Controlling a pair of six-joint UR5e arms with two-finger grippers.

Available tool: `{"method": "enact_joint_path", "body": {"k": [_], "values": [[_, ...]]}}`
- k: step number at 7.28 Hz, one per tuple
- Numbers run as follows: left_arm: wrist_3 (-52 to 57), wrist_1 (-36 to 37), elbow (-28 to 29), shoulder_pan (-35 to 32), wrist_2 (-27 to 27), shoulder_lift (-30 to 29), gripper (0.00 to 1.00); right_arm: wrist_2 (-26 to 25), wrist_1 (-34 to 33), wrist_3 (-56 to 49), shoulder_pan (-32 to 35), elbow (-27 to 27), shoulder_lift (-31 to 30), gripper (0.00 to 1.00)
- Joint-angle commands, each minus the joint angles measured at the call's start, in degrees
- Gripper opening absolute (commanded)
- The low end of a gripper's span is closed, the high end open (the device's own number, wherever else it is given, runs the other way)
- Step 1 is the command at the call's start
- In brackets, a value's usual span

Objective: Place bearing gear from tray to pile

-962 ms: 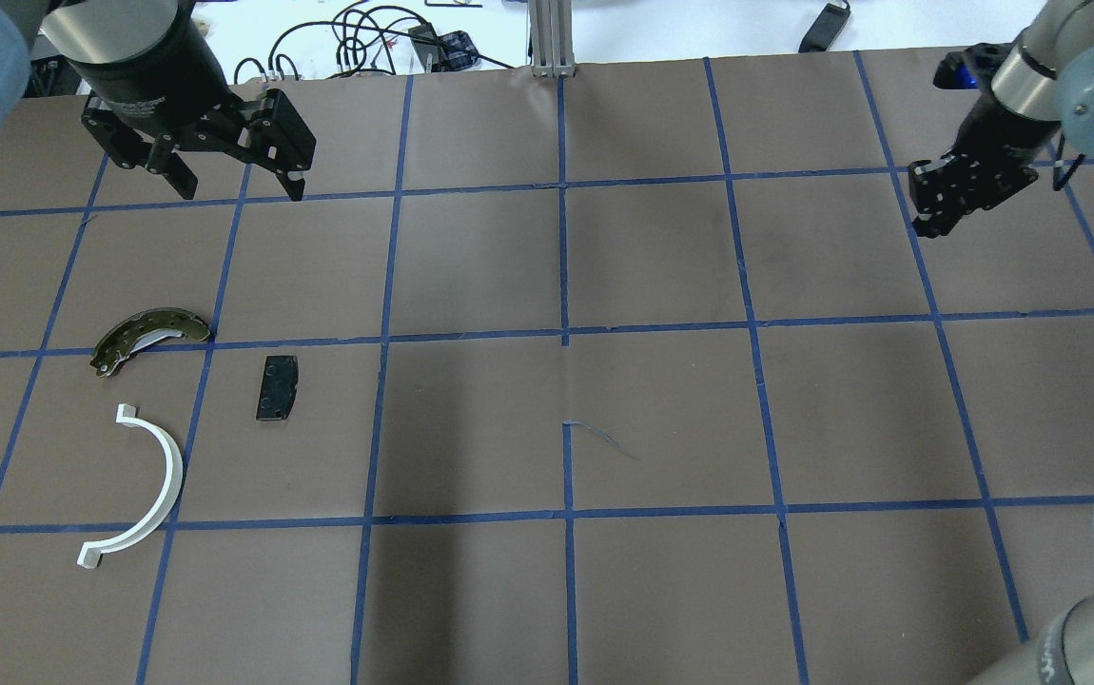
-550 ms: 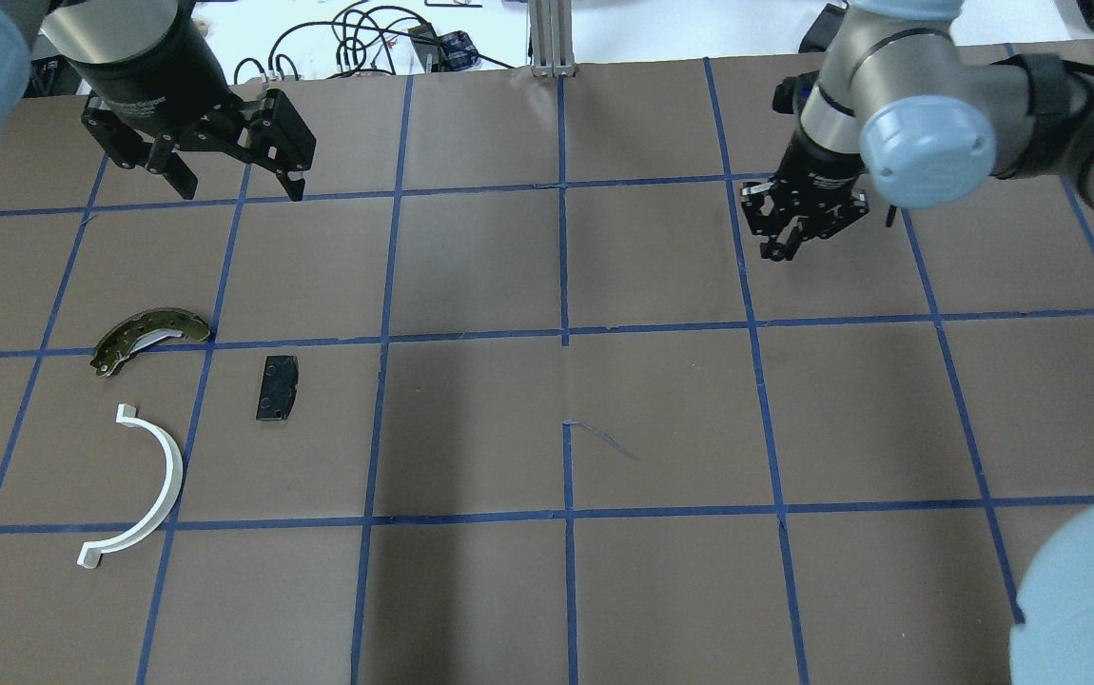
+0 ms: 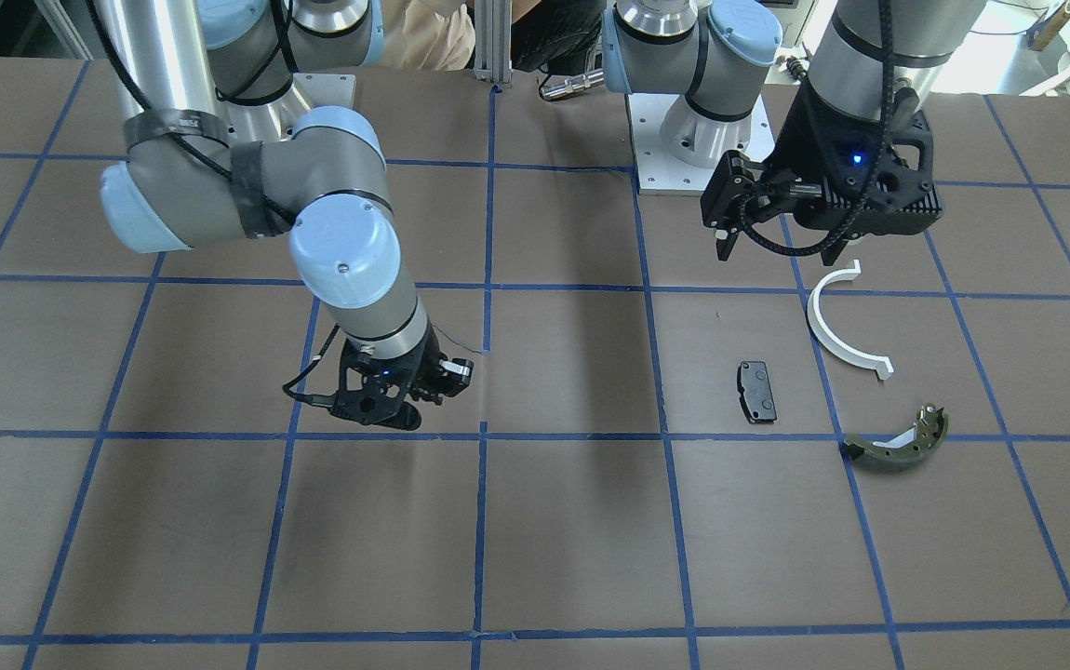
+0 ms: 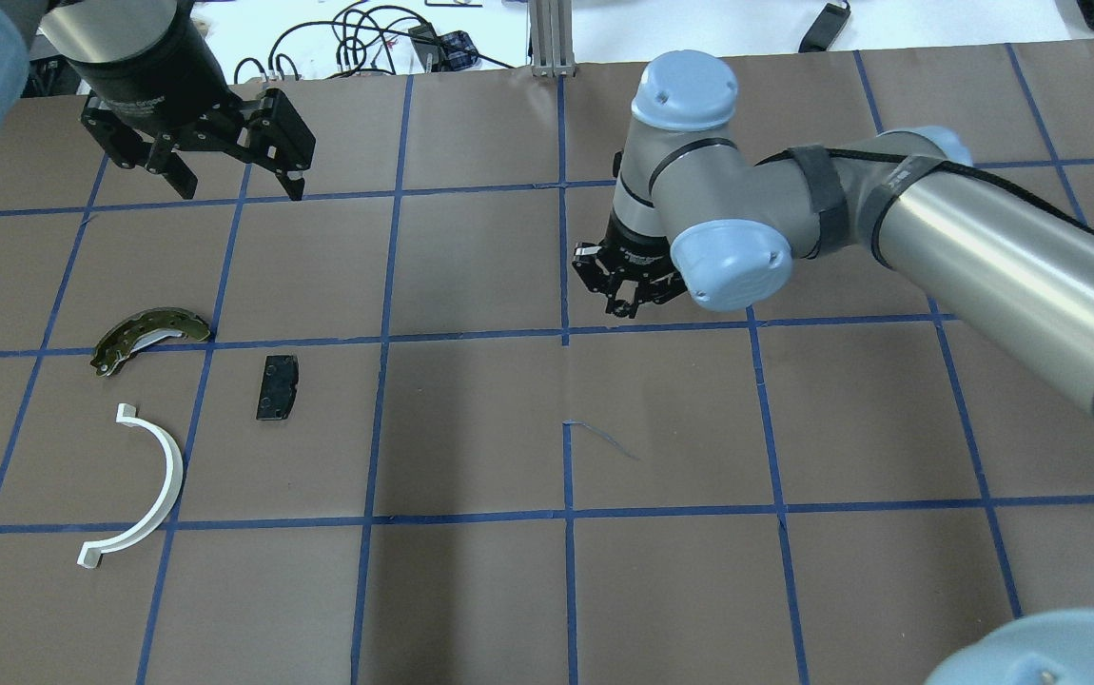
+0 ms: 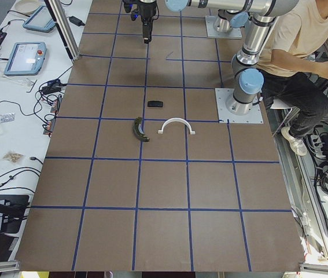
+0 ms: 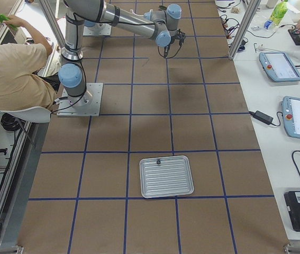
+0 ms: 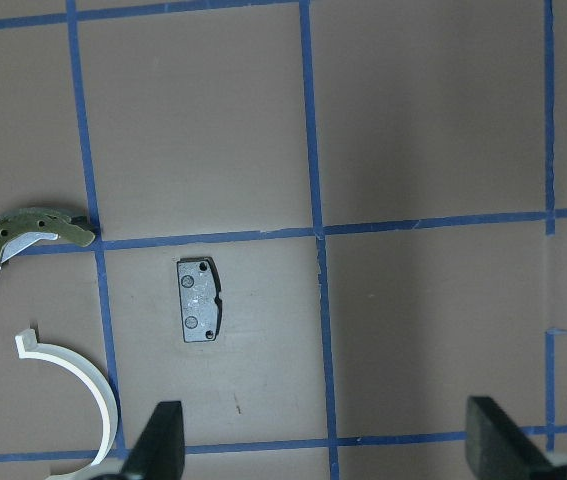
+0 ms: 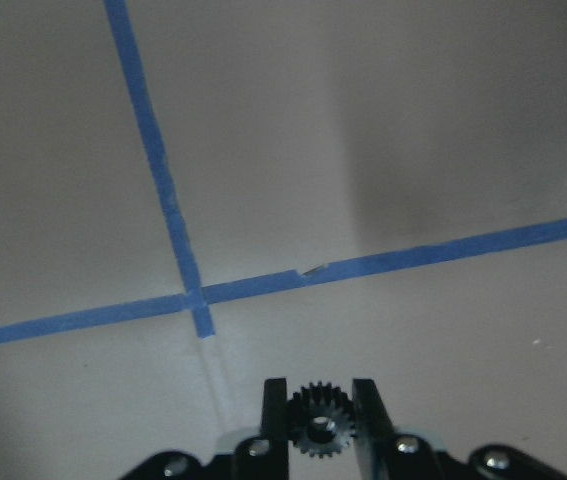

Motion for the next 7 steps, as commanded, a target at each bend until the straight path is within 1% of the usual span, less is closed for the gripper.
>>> {"method": "enact_joint_path", "body": {"k": [1, 2, 3, 4, 5, 6, 7], "values": [[0.3, -0.2, 0.3, 0.2, 0.0, -0.8, 1.00, 0.3, -3.4, 6.3, 7.0, 0.7, 3.1, 0.00], [0.1, -0.4, 0.2, 0.1, -0.2, -1.7, 1.00, 0.5, -4.5, 7.6, 9.6, 0.7, 5.1, 0.00], [0.0, -0.5, 0.2, 0.1, -0.1, -2.8, 1.00, 0.4, -7.7, 10.4, 11.3, 0.7, 7.1, 0.00], [0.0, -0.6, -0.2, 0.1, -0.1, -3.9, 1.00, 0.4, -8.9, 12.7, 12.6, 0.7, 8.2, 0.00], [0.1, -0.5, -0.3, 0.1, -0.1, -5.1, 1.00, 0.2, -9.0, 13.3, 12.8, 0.7, 7.9, 0.72], [0.5, 0.3, -1.0, 0.1, -0.2, -6.5, 1.00, -0.4, -8.9, 12.7, 12.8, 0.2, 7.1, 1.00], [0.2, 0.5, -2.6, 0.1, -0.2, -7.3, 1.00, -0.5, -8.8, 12.1, 11.5, 0.1, 5.8, 1.00]]}}
